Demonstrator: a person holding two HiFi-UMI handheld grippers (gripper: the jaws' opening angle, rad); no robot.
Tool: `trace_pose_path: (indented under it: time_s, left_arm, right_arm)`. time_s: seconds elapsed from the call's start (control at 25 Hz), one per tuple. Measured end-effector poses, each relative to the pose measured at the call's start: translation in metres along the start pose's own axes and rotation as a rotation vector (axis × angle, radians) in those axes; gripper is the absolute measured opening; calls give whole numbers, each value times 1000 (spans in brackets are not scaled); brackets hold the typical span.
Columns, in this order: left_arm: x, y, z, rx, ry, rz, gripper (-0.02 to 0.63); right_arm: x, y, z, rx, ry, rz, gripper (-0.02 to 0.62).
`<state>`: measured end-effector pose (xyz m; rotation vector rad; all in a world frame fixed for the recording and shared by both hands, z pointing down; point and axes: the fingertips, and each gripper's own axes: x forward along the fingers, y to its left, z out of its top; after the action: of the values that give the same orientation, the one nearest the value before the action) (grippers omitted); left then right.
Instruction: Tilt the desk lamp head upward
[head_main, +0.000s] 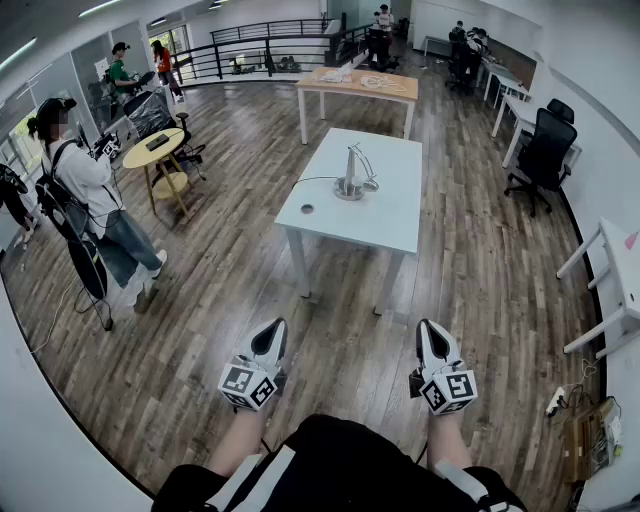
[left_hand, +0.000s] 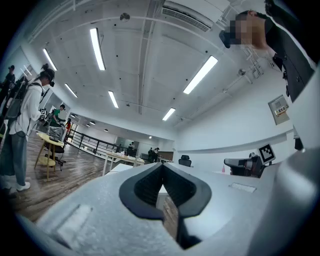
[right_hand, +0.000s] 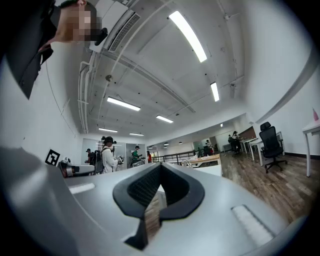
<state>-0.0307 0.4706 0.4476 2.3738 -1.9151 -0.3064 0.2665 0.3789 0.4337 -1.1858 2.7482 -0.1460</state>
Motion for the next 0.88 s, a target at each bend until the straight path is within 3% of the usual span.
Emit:
trace_pose_path:
  time_s: [0.88]
  left_arm:
    - [19, -48, -18, -11, 20, -16, 0]
  right_arm:
    - [-41, -38, 4, -3, 13, -10, 2]
